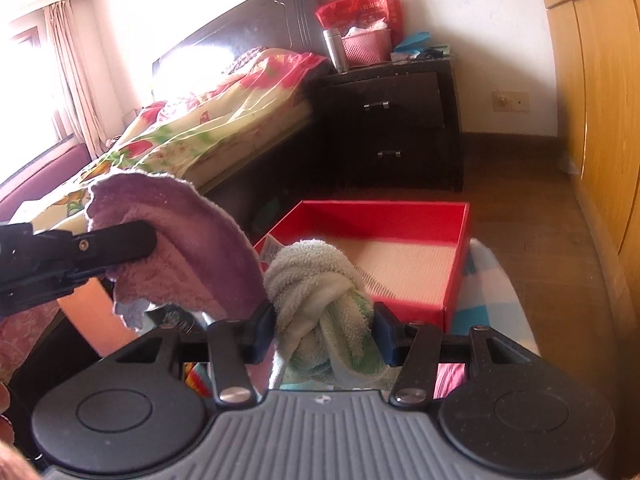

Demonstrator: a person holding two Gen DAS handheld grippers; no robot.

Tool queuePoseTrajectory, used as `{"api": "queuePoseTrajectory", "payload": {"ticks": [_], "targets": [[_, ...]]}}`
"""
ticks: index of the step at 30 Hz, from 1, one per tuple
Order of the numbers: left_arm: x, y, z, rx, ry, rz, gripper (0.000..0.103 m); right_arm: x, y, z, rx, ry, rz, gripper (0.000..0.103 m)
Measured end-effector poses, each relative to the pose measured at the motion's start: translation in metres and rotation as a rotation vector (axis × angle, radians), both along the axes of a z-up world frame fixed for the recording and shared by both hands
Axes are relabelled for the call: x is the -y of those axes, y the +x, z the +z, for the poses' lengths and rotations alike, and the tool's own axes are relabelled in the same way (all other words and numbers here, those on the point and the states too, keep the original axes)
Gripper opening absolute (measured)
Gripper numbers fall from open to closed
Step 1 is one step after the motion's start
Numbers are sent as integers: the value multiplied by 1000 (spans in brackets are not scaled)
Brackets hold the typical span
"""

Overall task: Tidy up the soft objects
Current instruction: 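Carry the purple cloth and white towel over the red box with both tools, then open both tools to drop the cloth and towel into the red box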

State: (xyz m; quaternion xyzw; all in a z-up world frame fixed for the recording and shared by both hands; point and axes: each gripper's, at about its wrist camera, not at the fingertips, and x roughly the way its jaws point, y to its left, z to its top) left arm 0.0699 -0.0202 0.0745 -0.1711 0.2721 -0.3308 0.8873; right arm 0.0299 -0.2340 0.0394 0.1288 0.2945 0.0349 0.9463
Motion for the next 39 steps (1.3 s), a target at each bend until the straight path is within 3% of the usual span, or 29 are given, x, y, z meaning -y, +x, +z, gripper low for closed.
{"api": "queuePoseTrajectory", "payload": {"ticks": [15, 26, 29, 30, 31, 32, 33, 39], "targets": [[45, 78, -7, 8, 93, 70, 4, 16, 80, 4, 23, -95, -55, 29], [71, 134, -44, -54, 226, 151, 6, 30, 162, -39, -107, -127, -105, 30], [73, 138, -51, -63, 266, 188, 13, 32, 170, -48, -138, -142, -117, 34], [73, 137, -50, -53, 282, 204, 23, 33, 171, -49, -137, -144, -122, 39], [73, 135, -49, -43, 297, 214, 43, 34, 170, -48, -131, -139, -121, 45], [73, 134, -48, -36, 311, 220, 52, 36, 170, -48, -130, -134, -112, 58], [72, 131, -45, -24, 317, 231, 60, 36, 169, -46, -126, -133, -107, 60], [66, 113, -28, -8, 317, 227, 67, 41, 149, -38, -115, -120, -133, 60]]}}
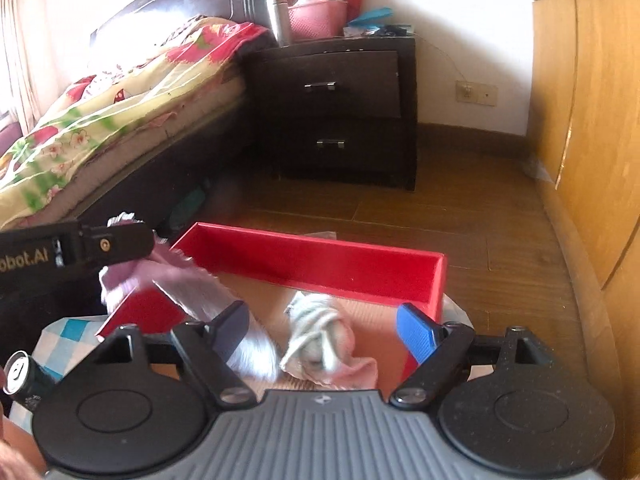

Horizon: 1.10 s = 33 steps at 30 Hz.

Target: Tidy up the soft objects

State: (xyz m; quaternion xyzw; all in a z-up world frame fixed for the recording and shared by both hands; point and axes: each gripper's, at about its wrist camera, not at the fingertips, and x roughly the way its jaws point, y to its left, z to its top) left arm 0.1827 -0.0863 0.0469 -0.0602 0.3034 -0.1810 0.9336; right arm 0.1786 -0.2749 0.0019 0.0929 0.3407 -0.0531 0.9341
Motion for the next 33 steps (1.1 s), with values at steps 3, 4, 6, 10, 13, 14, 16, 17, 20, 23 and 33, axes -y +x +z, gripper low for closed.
{"api": "queuePoseTrajectory", "payload": {"ticks": [3, 4, 6, 10, 13, 14, 16, 17, 20, 23, 33], "targets": [[-6, -11, 10, -8, -14, -14, 69, 1, -19, 5, 3, -2, 2, 60], [-8, -15, 13, -14, -23, -19, 69, 1, -25, 8, 6, -2, 2, 60], [-14, -22, 20, -28, -46, -27, 68, 2, -39, 13, 8, 4, 4, 60], [-28, -54, 30, -14, -38, -34, 68, 5, -73, 23, 23, 23, 0, 60], [-41, -84, 28, -32, -45, -41, 68, 3, -100, 26, 21, 41, -3, 60], [-44, -91, 26, -42, -46, -40, 68, 2, -109, 26, 16, 47, -1, 60], [-51, -106, 21, -66, -57, -45, 68, -1, -125, 25, 8, 38, -2, 60], [-54, -112, 18, -78, -63, -49, 68, -3, -132, 24, 5, 28, -3, 60], [-60, -131, 8, -114, -65, -57, 69, -7, -152, 21, -9, 25, -4, 60], [-63, -148, -5, -148, -62, -70, 69, -11, -168, 17, -20, 28, -5, 60], [-66, -195, -53, -318, -71, -144, 70, 0, -220, -4, -101, 10, -18, 62]]}}
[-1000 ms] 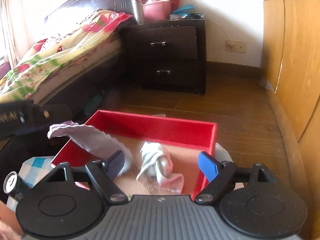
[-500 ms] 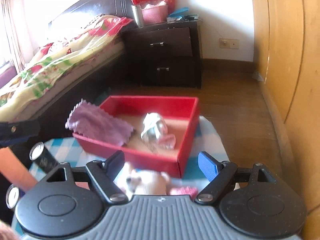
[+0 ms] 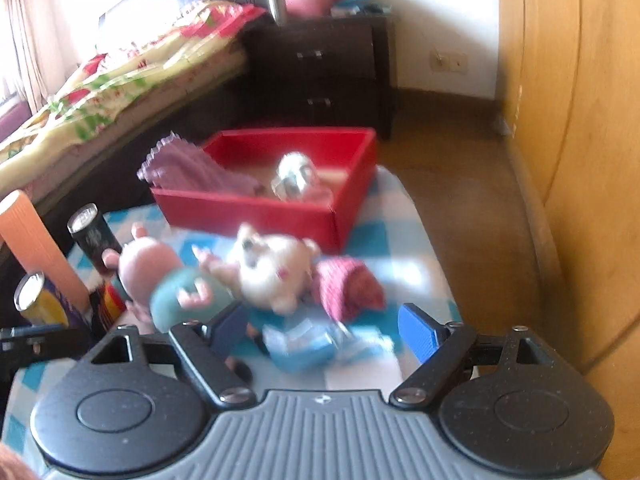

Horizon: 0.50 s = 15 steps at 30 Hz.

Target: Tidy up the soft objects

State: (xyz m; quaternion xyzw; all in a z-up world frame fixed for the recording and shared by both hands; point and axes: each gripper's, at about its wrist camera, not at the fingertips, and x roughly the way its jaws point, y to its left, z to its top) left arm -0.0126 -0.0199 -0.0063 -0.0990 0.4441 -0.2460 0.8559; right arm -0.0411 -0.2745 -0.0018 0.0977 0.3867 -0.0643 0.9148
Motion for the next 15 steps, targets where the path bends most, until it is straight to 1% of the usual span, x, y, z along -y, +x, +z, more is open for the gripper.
{"api": "queuePoseTrajectory", "payload": {"ticks": [2, 3, 4, 6, 8, 11, 13, 15], "targets": [[3, -2, -12, -52, 3, -1, 71, 9, -4, -7, -31, 1, -24, 62], [5, -2, -18, -77, 18, 9, 71, 14, -5, -10, -43, 4, -35, 62], [6, -2, -24, -96, 30, 22, 71, 16, -5, -13, -52, 6, -44, 62], [9, -3, -34, -128, 27, 22, 69, 20, -6, -15, -58, 7, -48, 62], [15, -2, -40, -129, 36, 22, 69, 21, -7, -13, -48, 13, -44, 62], [24, -2, -46, -119, 74, 21, 69, 21, -8, -12, -38, 24, -31, 62], [29, -3, -49, -96, 123, 41, 69, 21, -7, -12, -39, 28, -20, 62], [30, -4, -51, -85, 152, 63, 70, 19, -7, -14, -47, 26, -7, 62]]}}
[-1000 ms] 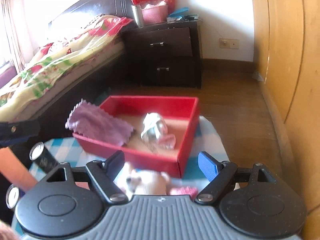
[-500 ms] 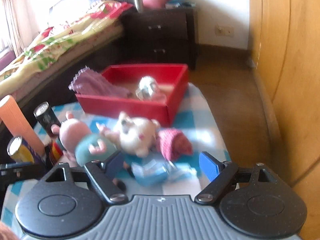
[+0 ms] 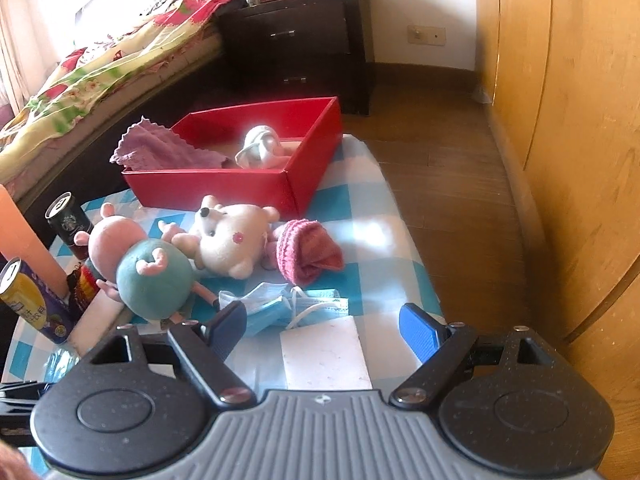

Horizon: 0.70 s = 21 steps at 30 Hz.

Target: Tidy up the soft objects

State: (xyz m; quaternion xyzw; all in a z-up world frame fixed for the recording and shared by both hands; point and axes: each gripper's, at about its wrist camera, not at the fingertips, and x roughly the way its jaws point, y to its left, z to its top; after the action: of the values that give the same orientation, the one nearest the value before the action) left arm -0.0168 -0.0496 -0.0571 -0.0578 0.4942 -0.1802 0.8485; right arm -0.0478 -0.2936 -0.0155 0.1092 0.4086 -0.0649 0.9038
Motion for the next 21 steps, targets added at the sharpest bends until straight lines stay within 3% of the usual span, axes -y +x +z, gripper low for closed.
{"api": "queuePoseTrajectory", "payload": {"ticks": [11, 21], "targets": [[-1, -4, -5, -2, 74, 35, 74, -5, 4, -12, -47, -6, 41, 62], [-3, -1, -8, -14, 64, 44, 75, -4, 9, -23, -82, 6, 32, 63]]}}
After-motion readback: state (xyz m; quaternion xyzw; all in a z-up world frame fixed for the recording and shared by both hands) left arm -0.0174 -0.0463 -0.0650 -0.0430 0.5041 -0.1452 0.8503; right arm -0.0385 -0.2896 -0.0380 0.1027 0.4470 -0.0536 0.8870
